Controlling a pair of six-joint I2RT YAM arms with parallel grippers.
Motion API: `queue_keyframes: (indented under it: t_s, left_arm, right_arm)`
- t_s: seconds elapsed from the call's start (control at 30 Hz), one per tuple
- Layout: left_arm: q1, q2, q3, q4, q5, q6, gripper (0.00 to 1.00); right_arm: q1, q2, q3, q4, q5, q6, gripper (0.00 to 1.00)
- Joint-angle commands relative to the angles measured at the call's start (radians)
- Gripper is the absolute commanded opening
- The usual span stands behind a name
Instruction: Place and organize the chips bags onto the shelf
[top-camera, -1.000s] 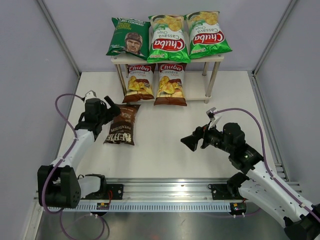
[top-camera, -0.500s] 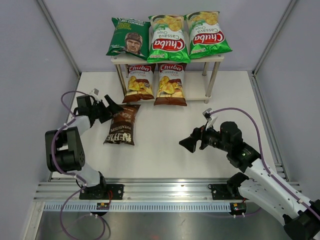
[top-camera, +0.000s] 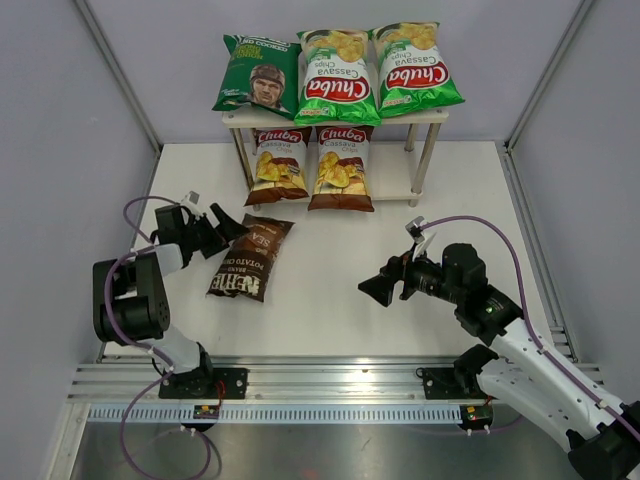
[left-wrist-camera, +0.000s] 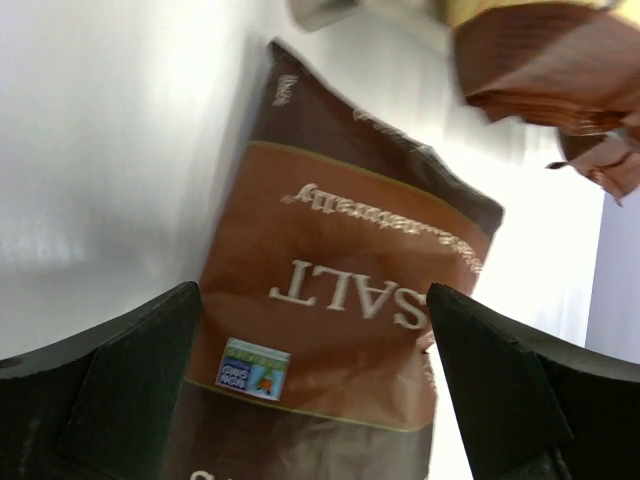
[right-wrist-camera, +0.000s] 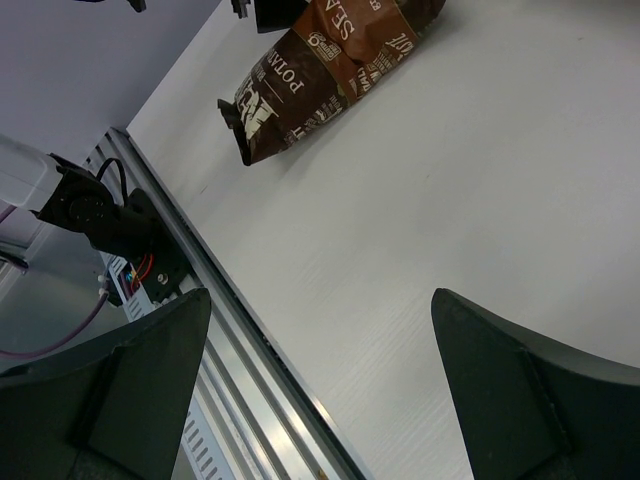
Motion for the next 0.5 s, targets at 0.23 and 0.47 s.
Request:
queue_keyframes:
  t_s: [0.23,0.47]
  left_arm:
    - [-0.024,-0.002,0.012,0.036,-0.029,0.043,0.99]
    - [-0.125,-0.080,-0.071,-0.014,-0.154,0.052,0.99]
  right_arm:
    - [-0.003,0.009,0.001,0.058,-0.042,-0.018,0.99]
    - [-0.003,0.012,0.002,0.060,-0.053,-0.018,0.99]
